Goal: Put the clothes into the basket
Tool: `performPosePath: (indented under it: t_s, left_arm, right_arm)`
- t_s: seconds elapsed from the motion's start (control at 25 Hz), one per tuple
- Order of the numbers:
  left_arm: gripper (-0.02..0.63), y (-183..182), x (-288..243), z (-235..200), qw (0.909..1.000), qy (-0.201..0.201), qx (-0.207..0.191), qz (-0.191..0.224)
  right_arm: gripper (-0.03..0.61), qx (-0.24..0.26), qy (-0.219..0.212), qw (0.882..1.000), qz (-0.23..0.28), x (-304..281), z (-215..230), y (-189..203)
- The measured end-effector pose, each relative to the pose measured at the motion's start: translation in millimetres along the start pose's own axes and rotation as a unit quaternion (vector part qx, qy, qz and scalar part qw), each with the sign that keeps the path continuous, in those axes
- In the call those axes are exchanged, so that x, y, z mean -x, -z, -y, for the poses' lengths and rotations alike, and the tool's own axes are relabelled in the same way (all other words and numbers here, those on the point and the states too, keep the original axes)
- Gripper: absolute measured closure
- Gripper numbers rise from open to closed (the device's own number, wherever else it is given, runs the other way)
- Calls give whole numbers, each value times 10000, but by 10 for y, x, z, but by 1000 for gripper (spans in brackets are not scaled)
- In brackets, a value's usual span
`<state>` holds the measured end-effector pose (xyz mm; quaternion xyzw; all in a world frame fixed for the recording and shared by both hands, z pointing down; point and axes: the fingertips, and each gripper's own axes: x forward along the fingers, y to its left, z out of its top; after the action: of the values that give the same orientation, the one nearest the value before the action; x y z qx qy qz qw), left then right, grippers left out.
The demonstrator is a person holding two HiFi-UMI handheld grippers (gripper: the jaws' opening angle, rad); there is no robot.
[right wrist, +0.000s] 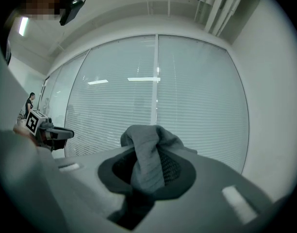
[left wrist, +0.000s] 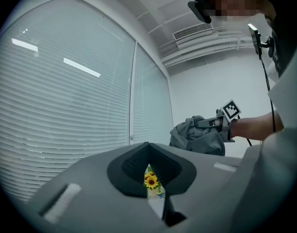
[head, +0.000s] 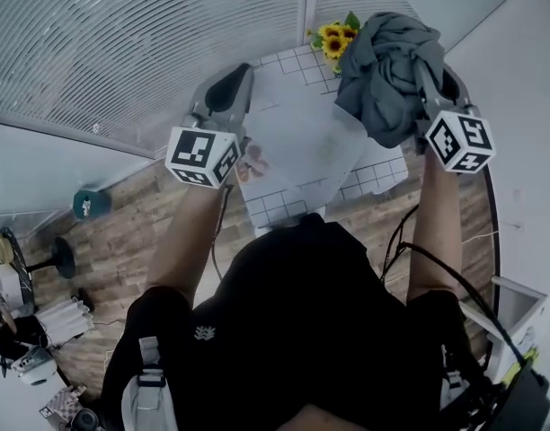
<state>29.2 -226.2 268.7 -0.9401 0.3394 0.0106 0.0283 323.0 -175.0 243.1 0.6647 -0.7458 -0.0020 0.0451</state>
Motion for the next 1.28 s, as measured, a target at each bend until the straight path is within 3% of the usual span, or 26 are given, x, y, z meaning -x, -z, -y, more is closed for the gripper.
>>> performPosePath:
  t_s: [0.2,0.8,1.28]
  left_arm:
    - [609,-170,198,56,9999,12,-78,128]
    - [609,-545,635,-222,9986,-167,-204,457]
    - [609,-800,768,-624,9993,-279,-175,152]
  right_arm:
    - [509,59,-125,9994,332,137,-234,-422]
    - [508,195,-640,9953,707,55,-930,-1104]
    - [508,70,-855,9922,909,-33,-1418,-1260]
